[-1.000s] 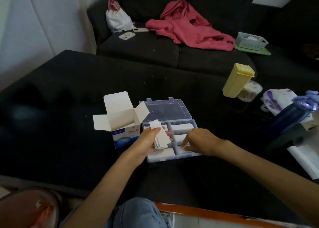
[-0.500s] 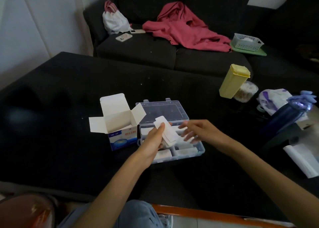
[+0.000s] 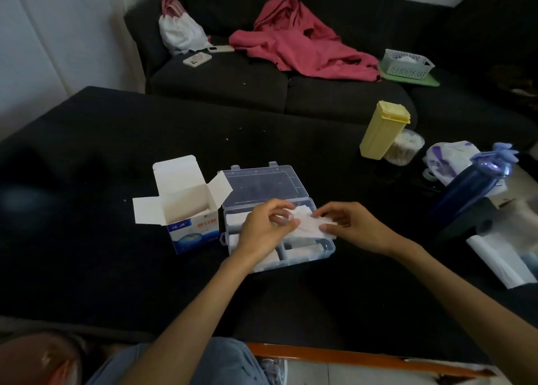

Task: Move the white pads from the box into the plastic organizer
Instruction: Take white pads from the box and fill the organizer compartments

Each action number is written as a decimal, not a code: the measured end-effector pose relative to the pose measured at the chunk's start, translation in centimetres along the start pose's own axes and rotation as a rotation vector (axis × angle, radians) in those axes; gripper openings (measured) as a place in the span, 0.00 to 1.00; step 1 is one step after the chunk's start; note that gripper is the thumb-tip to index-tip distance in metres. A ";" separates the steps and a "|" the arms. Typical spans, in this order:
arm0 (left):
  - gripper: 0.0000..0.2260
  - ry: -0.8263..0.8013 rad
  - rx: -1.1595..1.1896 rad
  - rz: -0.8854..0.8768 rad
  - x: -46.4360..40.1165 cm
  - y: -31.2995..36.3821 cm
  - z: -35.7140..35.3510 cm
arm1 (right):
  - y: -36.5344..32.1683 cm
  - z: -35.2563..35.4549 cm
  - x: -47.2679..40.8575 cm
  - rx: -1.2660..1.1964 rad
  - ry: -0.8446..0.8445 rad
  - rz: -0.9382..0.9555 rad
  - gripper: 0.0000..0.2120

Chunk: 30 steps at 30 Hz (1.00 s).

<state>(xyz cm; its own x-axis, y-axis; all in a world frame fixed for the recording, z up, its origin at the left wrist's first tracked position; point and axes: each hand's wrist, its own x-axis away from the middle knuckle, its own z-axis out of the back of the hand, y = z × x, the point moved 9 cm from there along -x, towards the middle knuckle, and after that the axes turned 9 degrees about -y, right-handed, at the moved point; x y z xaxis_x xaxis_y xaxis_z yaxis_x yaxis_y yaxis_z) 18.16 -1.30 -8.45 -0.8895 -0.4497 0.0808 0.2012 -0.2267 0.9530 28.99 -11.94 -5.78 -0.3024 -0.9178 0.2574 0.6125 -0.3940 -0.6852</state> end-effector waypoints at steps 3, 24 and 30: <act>0.08 -0.033 -0.371 -0.003 0.4 -0.4 -0.4 | 0.6 -1.5 -0.5 0.192 -0.073 0.014 0.10; 0.14 0.008 -0.312 0.114 -0.3 -1.0 3.3 | 0.4 0.7 -1.5 0.215 -0.099 -0.170 0.11; 0.12 0.080 -0.285 0.080 0.3 -0.5 4.6 | 1.2 -4.0 -1.2 0.651 -0.372 -0.139 0.12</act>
<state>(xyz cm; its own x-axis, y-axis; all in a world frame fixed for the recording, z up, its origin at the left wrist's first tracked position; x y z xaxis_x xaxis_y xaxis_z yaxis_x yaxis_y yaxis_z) 15.95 2.65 -7.61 -0.8333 -0.5400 0.1186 0.3868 -0.4161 0.8229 27.14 -11.17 -9.67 -0.2124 -0.7683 0.6039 0.9288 -0.3508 -0.1195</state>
